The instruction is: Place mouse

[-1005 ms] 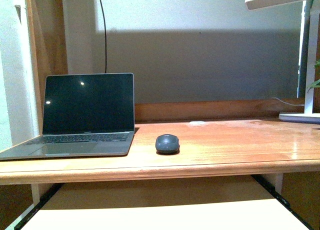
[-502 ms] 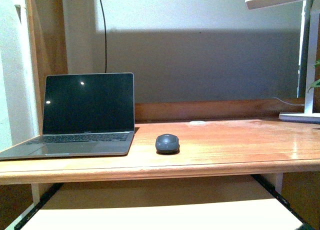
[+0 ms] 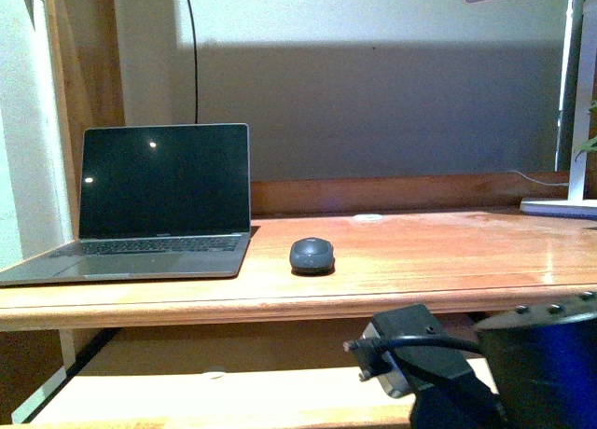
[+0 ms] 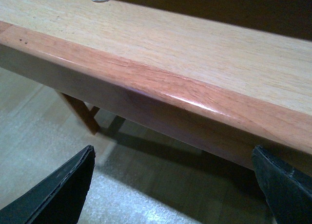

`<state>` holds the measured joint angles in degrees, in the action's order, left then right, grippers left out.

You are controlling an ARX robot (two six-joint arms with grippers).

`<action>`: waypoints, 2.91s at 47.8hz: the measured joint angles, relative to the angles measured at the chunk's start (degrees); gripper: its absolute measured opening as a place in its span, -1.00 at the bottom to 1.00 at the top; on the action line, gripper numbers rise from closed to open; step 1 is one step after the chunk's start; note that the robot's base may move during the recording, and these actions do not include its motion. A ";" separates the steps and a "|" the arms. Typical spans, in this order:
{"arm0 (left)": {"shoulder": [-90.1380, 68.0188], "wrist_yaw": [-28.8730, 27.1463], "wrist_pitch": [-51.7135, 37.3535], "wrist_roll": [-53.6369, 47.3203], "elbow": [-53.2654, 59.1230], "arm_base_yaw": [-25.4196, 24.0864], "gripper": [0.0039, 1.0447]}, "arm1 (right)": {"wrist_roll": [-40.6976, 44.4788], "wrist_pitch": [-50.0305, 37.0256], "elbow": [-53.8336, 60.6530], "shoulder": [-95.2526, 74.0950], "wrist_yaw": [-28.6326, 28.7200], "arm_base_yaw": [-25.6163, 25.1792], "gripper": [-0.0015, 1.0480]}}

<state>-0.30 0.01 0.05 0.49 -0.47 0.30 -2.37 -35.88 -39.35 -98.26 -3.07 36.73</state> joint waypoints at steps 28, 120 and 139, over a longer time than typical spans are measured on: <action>0.00 -0.02 0.00 0.00 0.00 0.00 0.86 | 0.28 4.50 -27.93 -20.52 -11.63 1.03 0.86; 0.00 -0.02 0.00 0.00 0.00 0.00 0.86 | -2.01 29.48 34.95 85.68 -26.71 -4.70 0.19; 0.00 -0.02 0.00 -0.02 0.00 0.00 0.86 | 2.03 34.62 38.47 96.56 -7.65 -25.38 -0.95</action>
<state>-0.30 -0.01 0.05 0.47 -0.47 0.30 -0.34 -1.26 -0.89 -1.69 -10.72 11.35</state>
